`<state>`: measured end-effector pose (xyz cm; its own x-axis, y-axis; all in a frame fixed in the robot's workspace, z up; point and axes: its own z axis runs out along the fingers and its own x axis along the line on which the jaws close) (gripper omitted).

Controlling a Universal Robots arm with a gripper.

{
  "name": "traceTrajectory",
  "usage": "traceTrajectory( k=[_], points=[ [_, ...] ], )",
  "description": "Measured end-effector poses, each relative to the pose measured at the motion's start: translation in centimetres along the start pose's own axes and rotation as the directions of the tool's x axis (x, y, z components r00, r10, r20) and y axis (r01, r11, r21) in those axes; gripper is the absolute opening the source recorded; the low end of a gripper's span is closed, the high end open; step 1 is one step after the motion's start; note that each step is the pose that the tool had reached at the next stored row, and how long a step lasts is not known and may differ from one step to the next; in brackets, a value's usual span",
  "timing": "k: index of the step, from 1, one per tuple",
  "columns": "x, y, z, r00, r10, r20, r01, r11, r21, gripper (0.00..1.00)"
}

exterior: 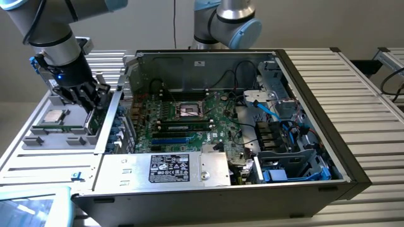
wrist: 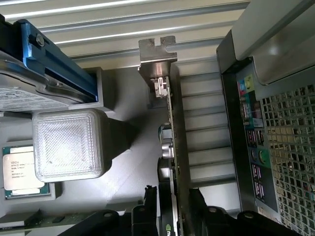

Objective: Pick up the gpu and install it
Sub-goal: 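Pick up the gpu and move the gpu toward the slot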

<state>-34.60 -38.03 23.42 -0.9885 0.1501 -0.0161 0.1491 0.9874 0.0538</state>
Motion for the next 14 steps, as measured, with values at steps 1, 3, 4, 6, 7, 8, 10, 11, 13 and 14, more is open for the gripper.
traceTrajectory(
  k=[1,3,4,6,7,8,10,11,13,14],
  points=[
    [0.0,0.0,0.0,1.0,0.0,-0.0001,0.0,1.0,0.0,0.35],
    [0.0,0.0,0.0,1.0,0.0,-0.0001,0.0,1.0,0.0001,0.29],
    [0.0,0.0,0.0,1.0,0.0,-0.0001,0.0,1.0,0.0001,0.29],
    [0.0,0.0,0.0,1.0,0.0,-0.0001,0.0,1.0,0.0001,0.29],
    [0.0,0.0,-0.01,1.0,0.0,-0.0001,0.0,1.0,0.0001,0.29],
    [0.0,0.0,0.0,1.0,0.0,0.0,0.0,1.0,0.0001,0.29],
    [0.0,0.0,-0.02,1.0,0.0,0.0001,0.0,1.0,-0.0001,0.29],
    [0.0,0.03,-0.39,1.0,0.0,0.0007,0.0,1.0,-0.0006,0.29],
    [0.0,0.08,-1.33,1.0,0.0,0.0,0.0,1.0,0.0001,0.29],
    [0.0,0.1,-1.76,1.0,0.0,0.0001,0.0,1.0,0.0001,0.29]
  ],
)
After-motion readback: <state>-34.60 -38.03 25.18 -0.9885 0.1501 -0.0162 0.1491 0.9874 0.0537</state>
